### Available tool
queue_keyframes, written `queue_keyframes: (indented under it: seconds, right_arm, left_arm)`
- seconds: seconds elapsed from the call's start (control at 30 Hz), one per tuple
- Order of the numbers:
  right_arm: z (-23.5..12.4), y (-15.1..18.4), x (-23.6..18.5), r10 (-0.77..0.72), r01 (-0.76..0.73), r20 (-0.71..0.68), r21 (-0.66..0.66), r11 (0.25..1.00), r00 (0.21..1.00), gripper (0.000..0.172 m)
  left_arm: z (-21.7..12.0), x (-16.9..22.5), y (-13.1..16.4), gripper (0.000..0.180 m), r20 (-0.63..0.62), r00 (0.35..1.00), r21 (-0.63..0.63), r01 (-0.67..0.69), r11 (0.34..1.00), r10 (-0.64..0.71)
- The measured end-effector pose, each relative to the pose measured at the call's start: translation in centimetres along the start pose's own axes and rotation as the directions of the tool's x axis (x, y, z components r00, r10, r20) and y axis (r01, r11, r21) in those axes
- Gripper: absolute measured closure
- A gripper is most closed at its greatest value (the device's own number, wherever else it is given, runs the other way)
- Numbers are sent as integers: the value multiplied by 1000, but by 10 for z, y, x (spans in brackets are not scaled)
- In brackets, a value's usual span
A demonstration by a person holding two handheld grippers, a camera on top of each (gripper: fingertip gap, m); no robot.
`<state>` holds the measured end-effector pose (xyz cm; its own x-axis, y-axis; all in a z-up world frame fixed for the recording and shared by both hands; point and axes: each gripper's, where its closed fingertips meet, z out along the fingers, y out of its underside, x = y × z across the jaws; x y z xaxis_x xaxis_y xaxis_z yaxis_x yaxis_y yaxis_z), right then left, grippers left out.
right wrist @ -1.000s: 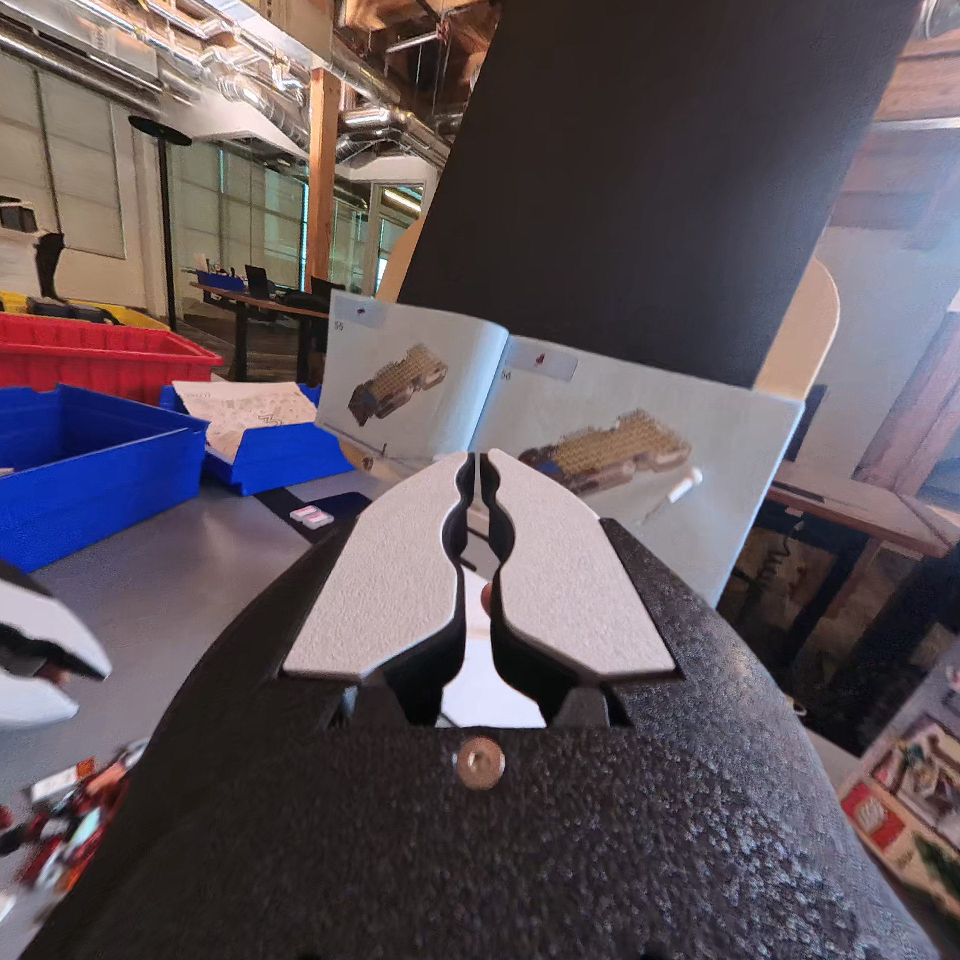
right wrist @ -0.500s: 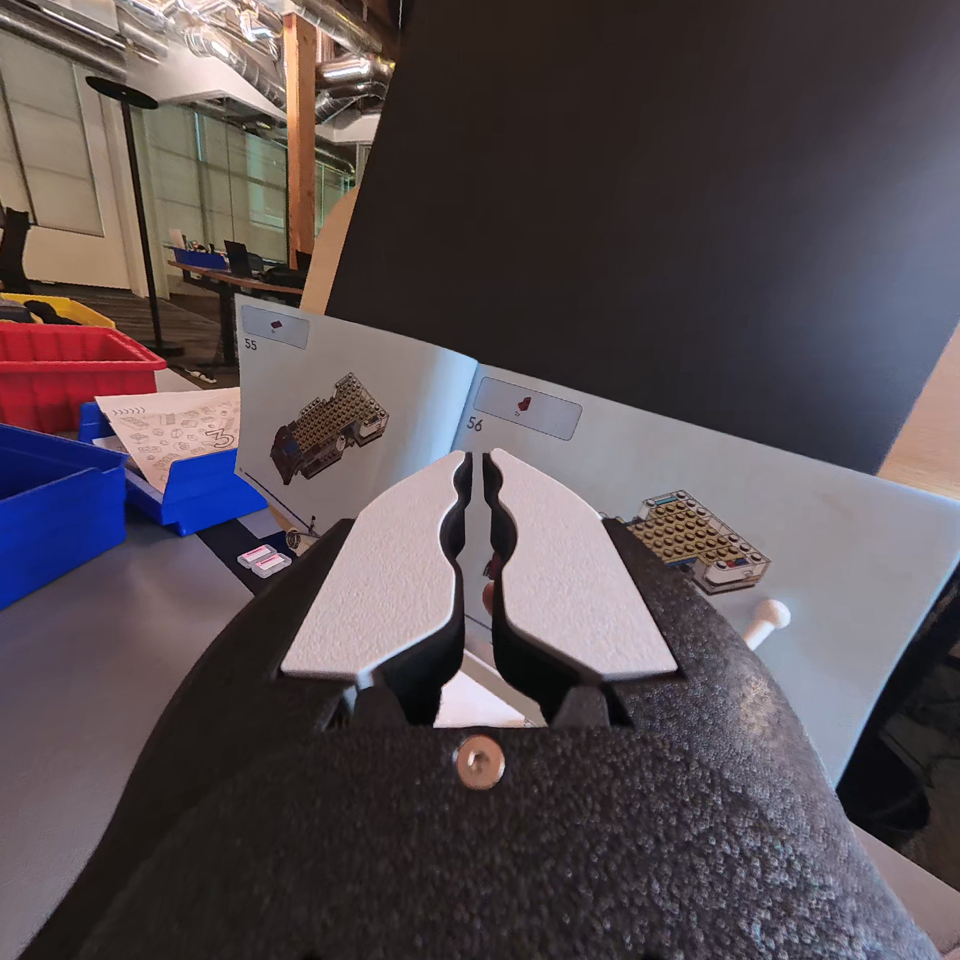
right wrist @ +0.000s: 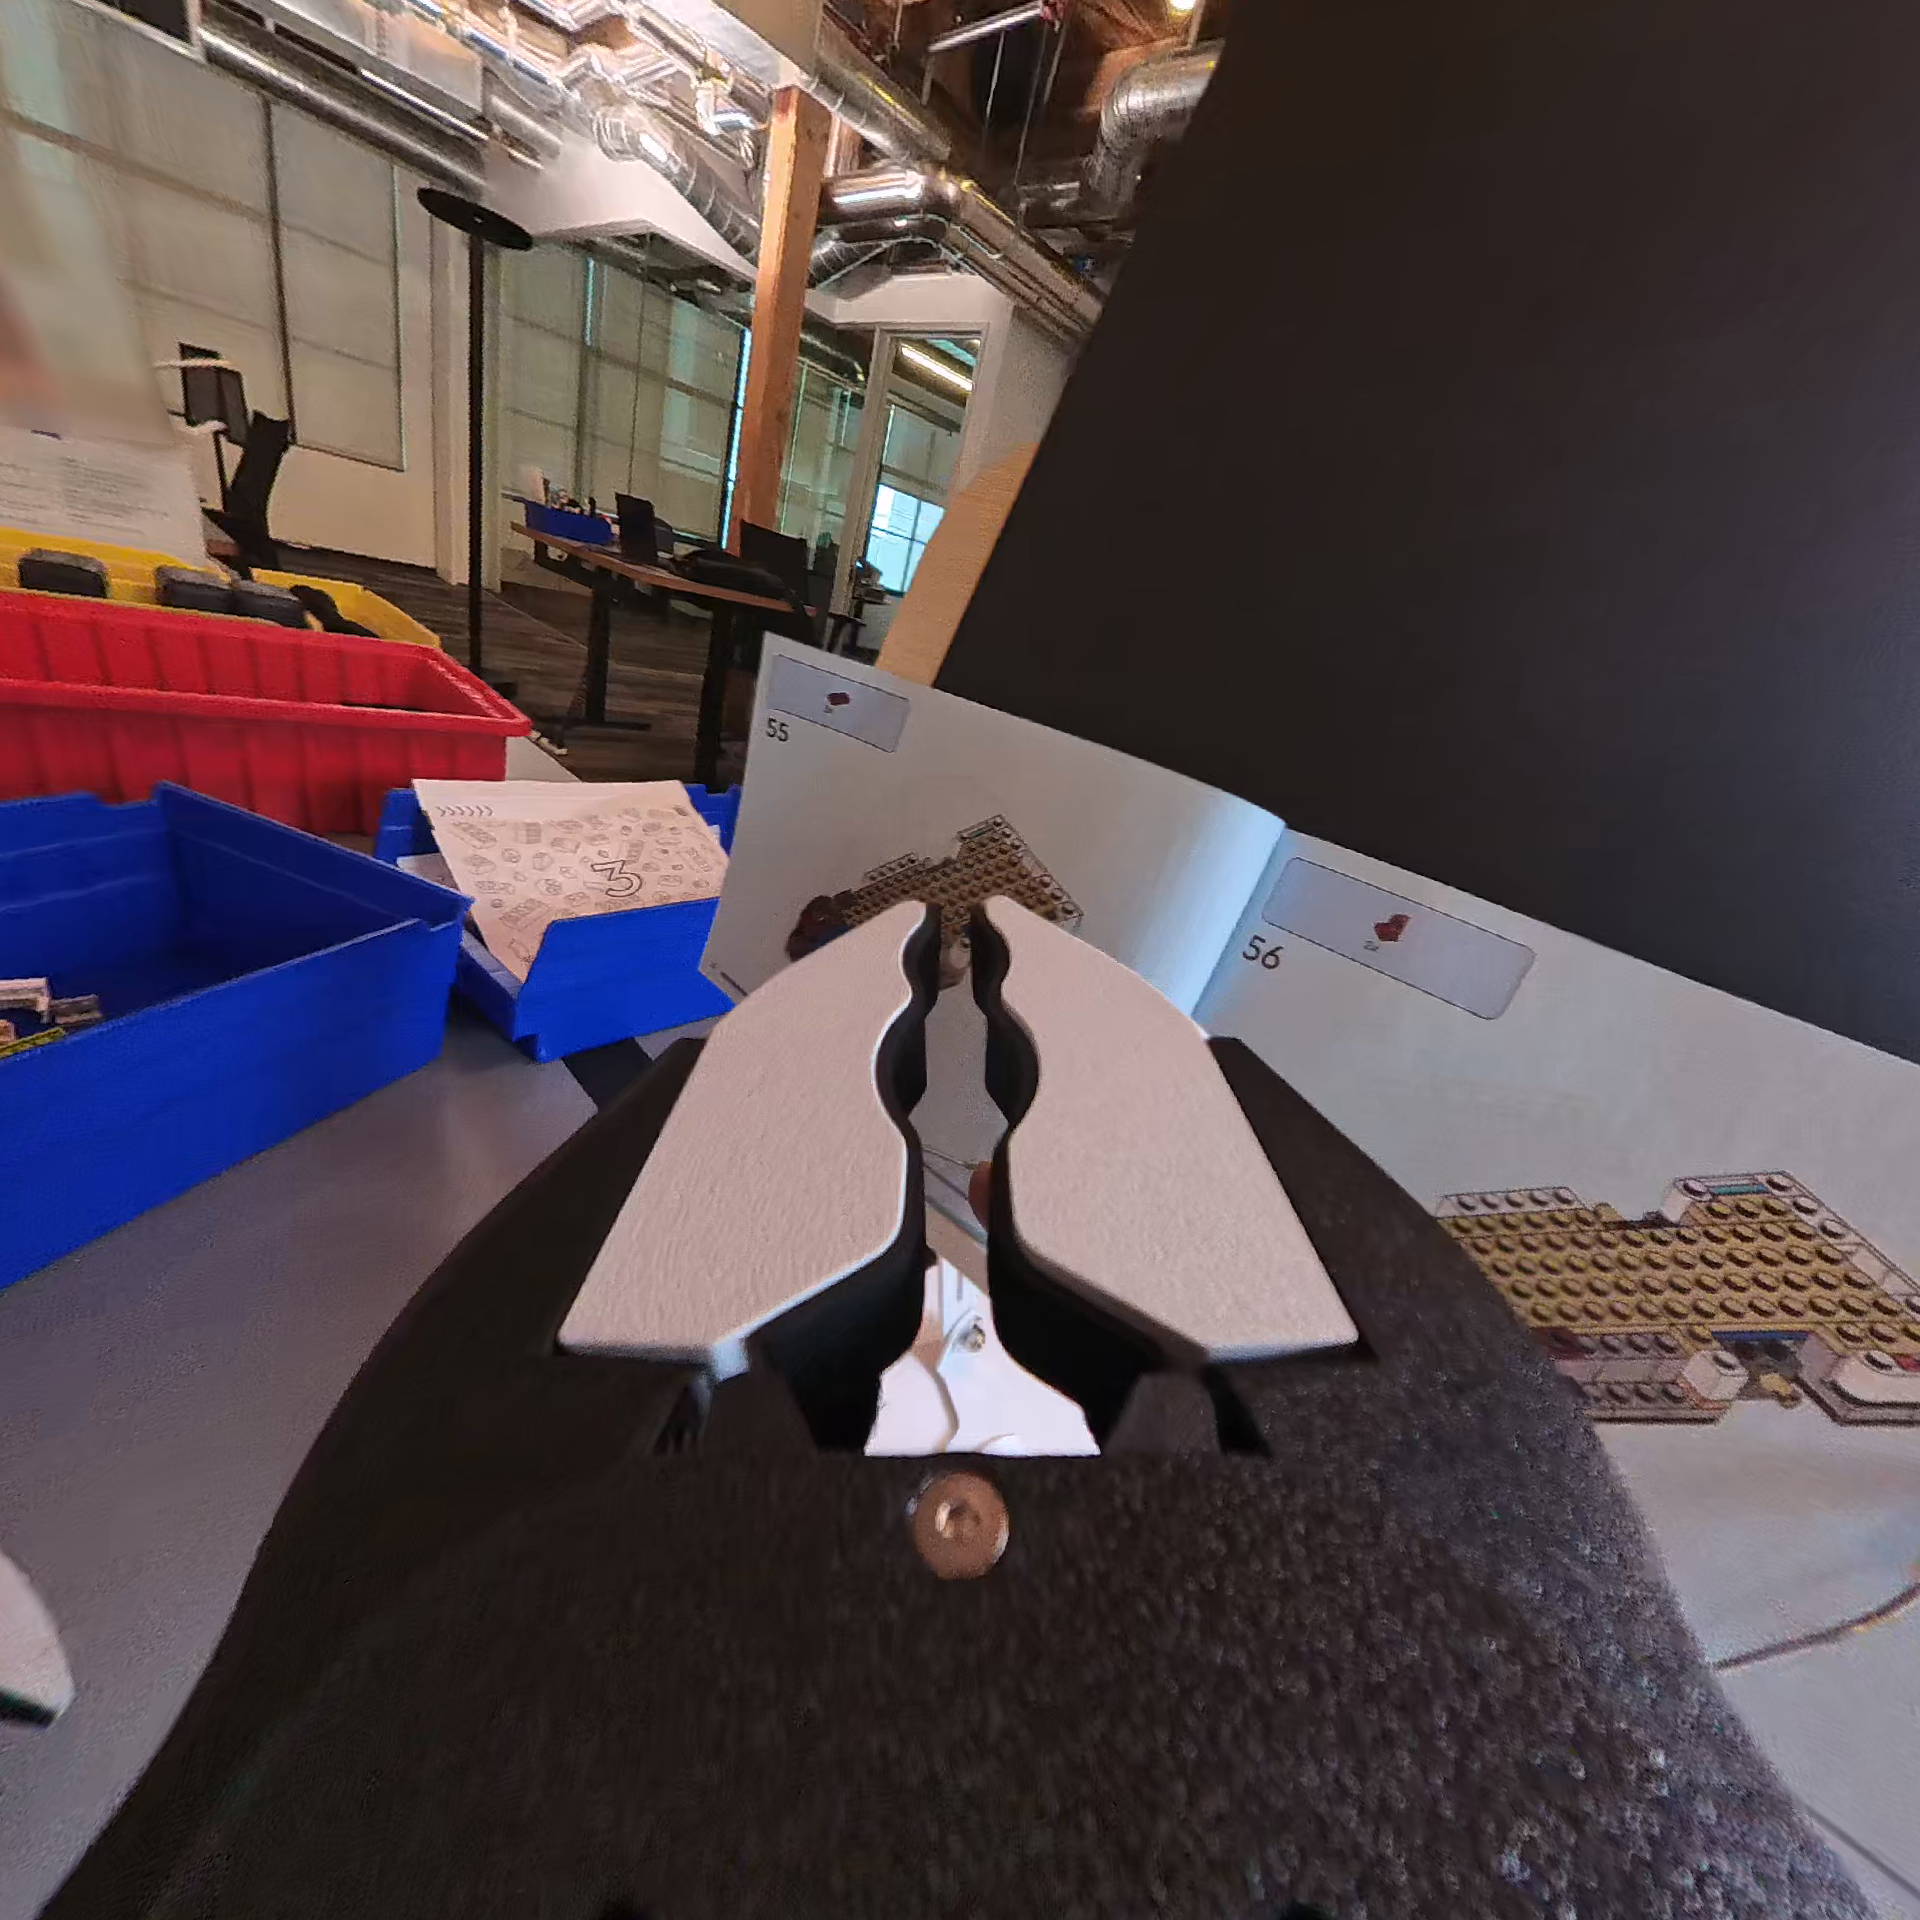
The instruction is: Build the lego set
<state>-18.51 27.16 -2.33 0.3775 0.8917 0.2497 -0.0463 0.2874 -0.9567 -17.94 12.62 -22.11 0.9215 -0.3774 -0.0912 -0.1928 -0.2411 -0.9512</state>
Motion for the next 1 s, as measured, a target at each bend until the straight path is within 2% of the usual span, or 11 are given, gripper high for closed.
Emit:
queue_keyframes:
  seconds: [0.17,0.33,0.47,0.6,0.7,0.9,1.0]
  right_arm:
    - [-30,-2,-27,4,-5,72,11,1000,997,161]
    - [-92,7,-52,17,-14,139,-21,1000,990,153]
    - [-146,21,-56,63,-56,117,-60,997,991,152]
    - [-185,36,-50,94,-91,50,-60,994,994,150]
    - [-200,36,-41,130,-130,3,10,991,992,152]
    - [-201,48,-39,165,-164,21,-26,986,986,150]
    - [-199,57,-39,147,-146,17,-51,988,989,150]
  left_arm:
    - [-4,-9,-7,180,57,998,46,6,999,-8]
    - [-5,-12,-8,180,77,997,53,6,999,-10]
    - [-4,-11,-7,180,77,997,49,4,999,-7]
    - [-5,-12,-8,180,88,996,55,-5,998,0]
    - [-6,-17,-8,180,116,993,73,-7,997,-2]
    - [-13,-26,-18,180,172,985,134,-18,991,-6]
    - [-16,-41,-38,180,249,968,189,-64,980,15]
